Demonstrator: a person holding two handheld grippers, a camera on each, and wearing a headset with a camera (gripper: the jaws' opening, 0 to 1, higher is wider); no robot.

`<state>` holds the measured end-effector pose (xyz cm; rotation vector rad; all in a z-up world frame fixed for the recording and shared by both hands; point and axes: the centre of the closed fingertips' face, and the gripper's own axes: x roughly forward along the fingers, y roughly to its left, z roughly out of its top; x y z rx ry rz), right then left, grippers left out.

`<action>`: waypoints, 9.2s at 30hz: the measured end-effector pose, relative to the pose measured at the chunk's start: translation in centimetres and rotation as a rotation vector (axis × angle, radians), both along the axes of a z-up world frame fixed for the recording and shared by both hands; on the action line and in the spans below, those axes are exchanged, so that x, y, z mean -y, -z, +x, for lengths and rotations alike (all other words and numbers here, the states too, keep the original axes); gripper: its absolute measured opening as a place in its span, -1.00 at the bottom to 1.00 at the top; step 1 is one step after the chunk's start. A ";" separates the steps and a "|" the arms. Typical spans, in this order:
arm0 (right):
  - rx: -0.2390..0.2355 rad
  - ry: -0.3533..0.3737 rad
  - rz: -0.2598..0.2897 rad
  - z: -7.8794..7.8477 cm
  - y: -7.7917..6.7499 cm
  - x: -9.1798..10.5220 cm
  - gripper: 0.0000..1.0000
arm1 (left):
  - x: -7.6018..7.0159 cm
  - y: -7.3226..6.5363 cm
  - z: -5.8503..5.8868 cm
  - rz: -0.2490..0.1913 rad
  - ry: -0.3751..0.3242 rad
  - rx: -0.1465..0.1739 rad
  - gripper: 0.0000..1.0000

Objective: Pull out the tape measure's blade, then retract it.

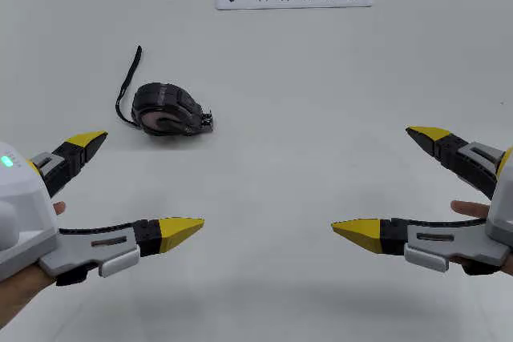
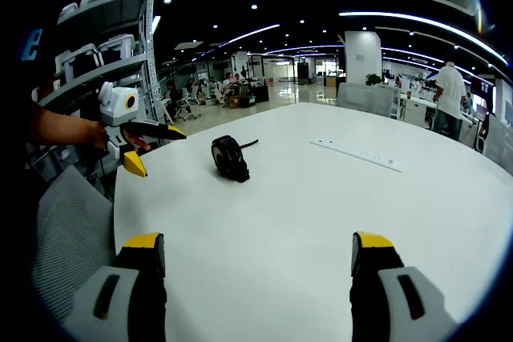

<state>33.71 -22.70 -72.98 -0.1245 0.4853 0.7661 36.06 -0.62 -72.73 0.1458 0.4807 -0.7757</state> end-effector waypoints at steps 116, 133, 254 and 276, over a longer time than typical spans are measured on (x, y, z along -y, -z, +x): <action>0.058 -0.487 -0.154 10.7 5.5 -11.7 0.35 | -1.3 6.1 11.5 0.502 0.570 -0.095 -0.04; 0.051 -0.536 -0.128 12.5 6.6 -14.6 0.03 | -1.9 7.2 11.8 0.603 0.677 -0.122 -0.39; 0.042 -0.724 -0.253 13.5 9.0 -11.4 -0.76 | -2.4 7.3 11.8 0.569 0.602 -0.192 -0.42; 0.032 -0.716 -0.259 12.9 8.5 -7.3 -0.76 | -2.2 7.4 11.9 0.565 0.595 -0.195 -0.42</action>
